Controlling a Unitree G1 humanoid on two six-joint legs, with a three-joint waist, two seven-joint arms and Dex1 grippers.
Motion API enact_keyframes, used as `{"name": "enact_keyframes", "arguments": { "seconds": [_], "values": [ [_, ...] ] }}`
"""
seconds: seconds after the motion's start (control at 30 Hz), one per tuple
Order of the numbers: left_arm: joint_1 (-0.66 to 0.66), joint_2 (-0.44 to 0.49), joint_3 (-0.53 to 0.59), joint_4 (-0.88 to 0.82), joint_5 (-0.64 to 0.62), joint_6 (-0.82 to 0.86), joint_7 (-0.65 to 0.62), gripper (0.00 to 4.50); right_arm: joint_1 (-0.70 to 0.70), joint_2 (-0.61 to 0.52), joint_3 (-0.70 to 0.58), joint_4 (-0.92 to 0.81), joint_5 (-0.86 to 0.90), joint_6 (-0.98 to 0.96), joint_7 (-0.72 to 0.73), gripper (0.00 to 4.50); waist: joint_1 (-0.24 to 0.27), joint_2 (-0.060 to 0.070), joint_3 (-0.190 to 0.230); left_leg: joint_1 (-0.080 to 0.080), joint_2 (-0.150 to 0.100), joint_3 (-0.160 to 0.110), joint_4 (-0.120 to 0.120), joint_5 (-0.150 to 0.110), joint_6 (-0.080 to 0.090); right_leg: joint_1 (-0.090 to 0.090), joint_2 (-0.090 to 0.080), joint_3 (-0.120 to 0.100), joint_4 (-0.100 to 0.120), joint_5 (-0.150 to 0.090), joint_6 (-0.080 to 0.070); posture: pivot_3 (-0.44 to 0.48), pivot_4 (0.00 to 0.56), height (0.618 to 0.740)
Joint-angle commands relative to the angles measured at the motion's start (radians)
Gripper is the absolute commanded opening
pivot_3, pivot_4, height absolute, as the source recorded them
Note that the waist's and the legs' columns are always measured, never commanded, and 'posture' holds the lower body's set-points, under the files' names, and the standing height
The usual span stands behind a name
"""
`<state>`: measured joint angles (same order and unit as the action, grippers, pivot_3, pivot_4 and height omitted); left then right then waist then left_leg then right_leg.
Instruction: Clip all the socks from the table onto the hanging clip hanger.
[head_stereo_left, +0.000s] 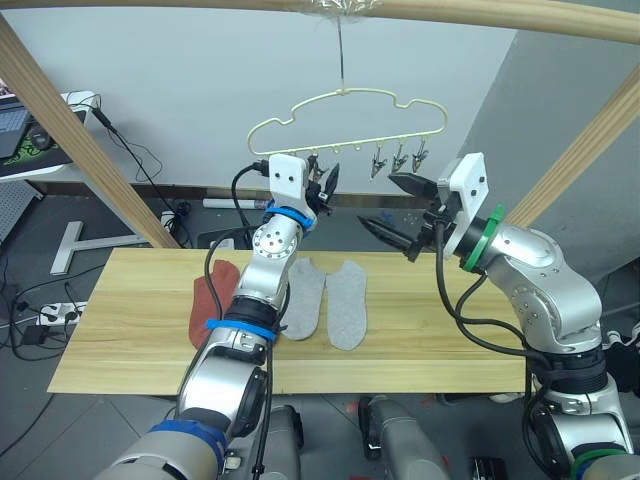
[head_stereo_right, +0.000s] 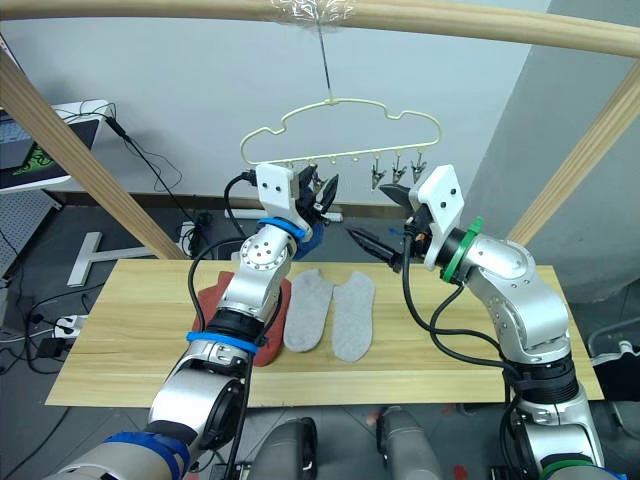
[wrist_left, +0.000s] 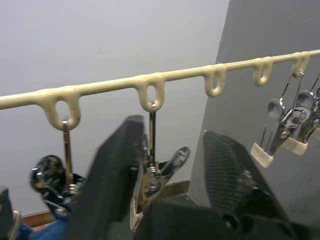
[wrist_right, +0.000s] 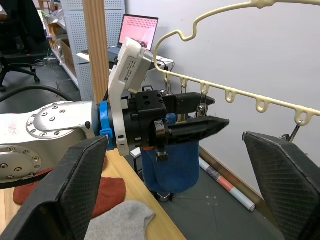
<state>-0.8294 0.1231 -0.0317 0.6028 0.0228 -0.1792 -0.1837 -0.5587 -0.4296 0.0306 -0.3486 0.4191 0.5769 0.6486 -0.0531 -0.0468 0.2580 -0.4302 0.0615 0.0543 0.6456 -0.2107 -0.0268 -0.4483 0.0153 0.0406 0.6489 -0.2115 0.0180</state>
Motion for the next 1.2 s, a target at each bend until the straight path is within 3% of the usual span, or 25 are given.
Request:
{"name": "enact_keyframes", "arguments": {
  "seconds": [0.03,0.1,0.23,0.37,0.67,0.87,1.1,1.2],
  "values": [
    [-0.011,0.0,0.002,-0.012,0.007,-0.008,0.005,0.88,0.002,-0.001,-0.022,-0.022,0.017,-0.01,-0.006,4.5,0.0,0.0,0.0,0.0,0.0,0.0,0.0,0.0,0.0,0.0,0.0,0.0,0.0,0.0,0.0,-0.113,0.249,0.74],
    [-0.01,0.0,0.002,-0.012,0.006,-0.005,0.004,0.43,0.002,0.0,-0.022,-0.023,0.017,-0.009,-0.007,4.5,0.0,0.0,0.0,0.0,0.0,0.0,0.0,0.0,0.0,0.0,0.0,0.0,0.0,0.0,0.0,-0.113,0.249,0.74],
    [-0.011,-0.001,0.005,-0.011,0.001,-0.001,0.001,0.01,0.001,0.002,-0.021,-0.023,0.018,-0.008,-0.008,4.5,0.0,0.0,0.0,0.0,0.0,0.0,0.0,0.0,0.0,0.0,0.0,0.0,0.0,0.0,0.0,-0.113,0.249,0.74],
    [-0.005,-0.001,0.011,-0.02,-0.014,0.013,-0.012,0.01,0.004,0.005,-0.017,-0.024,0.018,-0.005,-0.009,4.5,0.0,0.0,0.0,0.0,0.0,0.0,0.0,0.0,0.0,0.0,0.0,0.0,0.001,0.0,0.0,-0.112,0.247,0.74],
    [0.069,0.005,0.135,-0.21,-0.253,0.265,-0.131,0.01,0.108,0.073,0.172,0.097,-0.149,0.024,-0.123,4.5,-0.004,0.0,0.0,0.001,0.001,0.0,0.0,0.0,0.0,0.0,0.0,0.0,0.002,0.0,0.0,-0.098,0.243,0.74],
    [0.186,0.076,0.151,-0.433,-0.32,0.419,-0.176,0.01,0.098,0.231,0.286,0.503,-0.299,-0.193,-0.172,4.5,-0.009,0.0,0.0,0.007,0.0,0.003,0.001,0.0,0.0,0.002,0.0,0.003,0.008,0.0,0.0,-0.027,0.244,0.74],
    [0.28,0.101,0.147,-0.583,-0.308,0.508,-0.138,0.01,-0.018,0.331,0.285,0.95,-0.411,-0.372,-0.236,4.5,-0.003,0.0,0.0,0.014,0.0,0.003,0.001,0.001,0.001,0.006,0.001,0.003,0.011,-0.001,-0.001,0.035,0.241,0.74],
    [0.288,0.099,0.149,-0.607,-0.309,0.522,-0.123,0.01,-0.052,0.35,0.28,1.063,-0.435,-0.407,-0.239,4.5,0.0,0.0,0.0,0.015,0.001,0.003,0.001,0.001,0.001,0.007,0.001,0.003,0.011,-0.001,-0.001,0.042,0.243,0.74]
  ]
}}
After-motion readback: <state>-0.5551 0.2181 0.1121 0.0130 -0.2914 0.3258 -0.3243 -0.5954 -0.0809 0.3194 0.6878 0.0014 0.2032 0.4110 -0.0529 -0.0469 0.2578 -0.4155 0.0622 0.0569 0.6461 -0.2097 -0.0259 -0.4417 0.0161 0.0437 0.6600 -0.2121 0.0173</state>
